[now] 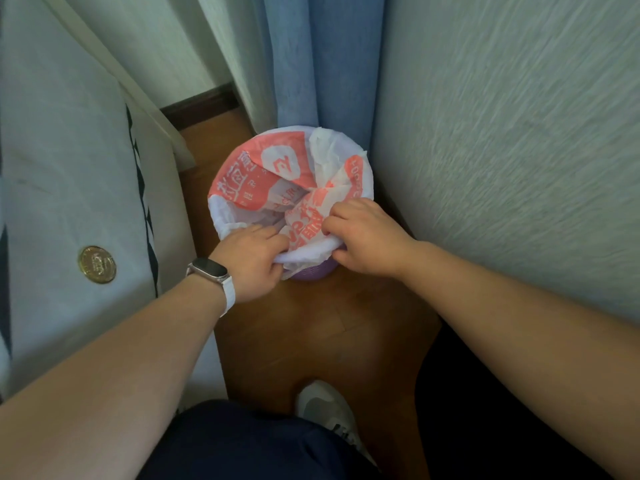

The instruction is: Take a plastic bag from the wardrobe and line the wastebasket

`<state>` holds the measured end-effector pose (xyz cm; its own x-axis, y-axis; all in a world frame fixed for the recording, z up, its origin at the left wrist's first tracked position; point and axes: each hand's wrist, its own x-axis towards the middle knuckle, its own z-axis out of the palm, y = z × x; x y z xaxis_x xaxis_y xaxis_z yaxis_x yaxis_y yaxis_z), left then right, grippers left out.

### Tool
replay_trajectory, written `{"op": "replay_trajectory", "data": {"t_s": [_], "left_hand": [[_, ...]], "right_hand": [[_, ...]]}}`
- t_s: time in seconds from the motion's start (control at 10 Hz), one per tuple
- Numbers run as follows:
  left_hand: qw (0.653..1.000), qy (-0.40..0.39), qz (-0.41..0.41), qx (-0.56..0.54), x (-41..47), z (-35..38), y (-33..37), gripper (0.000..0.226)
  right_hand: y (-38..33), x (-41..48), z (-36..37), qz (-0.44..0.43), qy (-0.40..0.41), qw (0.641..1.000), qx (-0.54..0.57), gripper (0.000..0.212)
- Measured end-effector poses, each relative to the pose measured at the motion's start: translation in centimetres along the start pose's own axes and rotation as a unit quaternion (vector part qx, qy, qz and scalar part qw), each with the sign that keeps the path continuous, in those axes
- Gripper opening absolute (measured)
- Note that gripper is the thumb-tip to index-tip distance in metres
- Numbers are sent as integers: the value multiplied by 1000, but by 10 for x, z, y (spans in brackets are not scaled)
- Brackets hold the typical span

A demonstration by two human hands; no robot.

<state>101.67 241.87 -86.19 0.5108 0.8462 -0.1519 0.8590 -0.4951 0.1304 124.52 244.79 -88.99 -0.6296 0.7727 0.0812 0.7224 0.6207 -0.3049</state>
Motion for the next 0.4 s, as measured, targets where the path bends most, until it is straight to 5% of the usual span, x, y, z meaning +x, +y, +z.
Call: {"op": "replay_trajectory", "data": {"t_s": [0.2, 0.4], "left_hand": [[998, -54, -43, -12, -5, 1, 1, 20], [993, -23, -88, -79, -5, -22, 11, 56]], "right_hand": [[-4, -4, -6, -13, -52, 998, 38, 38], [-11, -1, -19, 16, -120, 988, 95, 70]]}}
